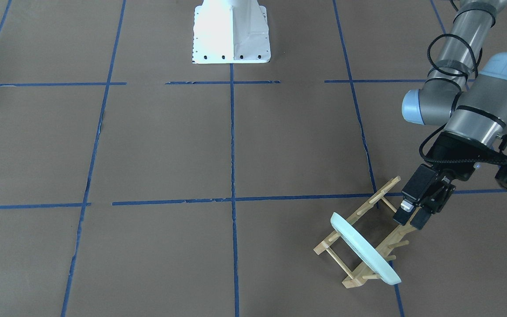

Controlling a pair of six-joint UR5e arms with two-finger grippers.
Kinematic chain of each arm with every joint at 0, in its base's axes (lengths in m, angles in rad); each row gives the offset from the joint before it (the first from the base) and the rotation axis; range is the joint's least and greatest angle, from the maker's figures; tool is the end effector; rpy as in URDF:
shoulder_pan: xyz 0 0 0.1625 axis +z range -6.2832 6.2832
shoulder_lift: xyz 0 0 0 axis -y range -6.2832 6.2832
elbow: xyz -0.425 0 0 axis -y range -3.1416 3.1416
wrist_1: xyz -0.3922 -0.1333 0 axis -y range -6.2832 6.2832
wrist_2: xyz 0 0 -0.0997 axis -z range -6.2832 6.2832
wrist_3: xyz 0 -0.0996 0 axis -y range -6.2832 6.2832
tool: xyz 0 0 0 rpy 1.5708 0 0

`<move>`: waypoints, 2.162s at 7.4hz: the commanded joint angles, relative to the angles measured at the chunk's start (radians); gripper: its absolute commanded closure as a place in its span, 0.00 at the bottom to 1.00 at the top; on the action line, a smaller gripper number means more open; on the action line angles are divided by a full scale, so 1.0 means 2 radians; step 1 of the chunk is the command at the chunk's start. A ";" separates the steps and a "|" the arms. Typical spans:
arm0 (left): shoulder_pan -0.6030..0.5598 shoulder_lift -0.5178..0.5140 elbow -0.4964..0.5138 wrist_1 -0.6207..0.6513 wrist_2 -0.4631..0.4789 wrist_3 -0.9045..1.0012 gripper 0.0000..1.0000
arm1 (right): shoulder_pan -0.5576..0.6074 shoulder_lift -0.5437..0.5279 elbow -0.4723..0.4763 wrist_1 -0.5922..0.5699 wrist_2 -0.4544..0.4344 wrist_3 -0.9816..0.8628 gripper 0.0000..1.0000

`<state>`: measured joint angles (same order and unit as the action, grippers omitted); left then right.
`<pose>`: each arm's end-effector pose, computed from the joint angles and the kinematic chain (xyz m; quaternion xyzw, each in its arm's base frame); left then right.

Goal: Place plate on rack

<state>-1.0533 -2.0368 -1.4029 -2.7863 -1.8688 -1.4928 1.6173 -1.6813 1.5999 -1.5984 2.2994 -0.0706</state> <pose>0.2393 -0.6308 0.3329 0.2728 0.6311 -0.2468 0.6829 0.0871 -0.4315 0.7015 -0.0300 -0.3581 0.0082 0.9332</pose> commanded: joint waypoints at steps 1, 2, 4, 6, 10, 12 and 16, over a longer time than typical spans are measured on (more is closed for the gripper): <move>-0.031 0.052 -0.111 0.136 -0.054 0.116 0.00 | 0.000 0.000 -0.001 0.000 0.000 0.000 0.00; -0.050 0.057 -0.150 0.214 -0.062 0.171 0.00 | 0.001 0.000 0.000 0.000 0.000 0.000 0.00; -0.072 0.060 -0.192 0.369 -0.071 0.338 0.00 | 0.001 0.000 0.000 0.000 0.000 0.000 0.00; -0.103 0.055 -0.193 0.492 -0.090 0.463 0.00 | 0.000 0.000 0.000 0.000 0.000 0.000 0.00; -0.168 0.067 -0.155 0.646 -0.150 0.660 0.00 | 0.001 0.000 0.000 0.000 0.000 0.000 0.00; -0.179 0.093 -0.132 0.651 -0.156 0.709 0.00 | 0.001 0.000 -0.001 0.000 0.000 0.000 0.00; -0.266 0.209 -0.091 0.644 -0.245 0.818 0.00 | 0.001 0.000 -0.001 0.000 0.000 0.000 0.00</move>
<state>-1.5208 -1.6899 -1.6242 -1.4910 -2.2773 0.0697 1.6179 -1.6812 1.5989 -1.5984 2.2994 -0.0706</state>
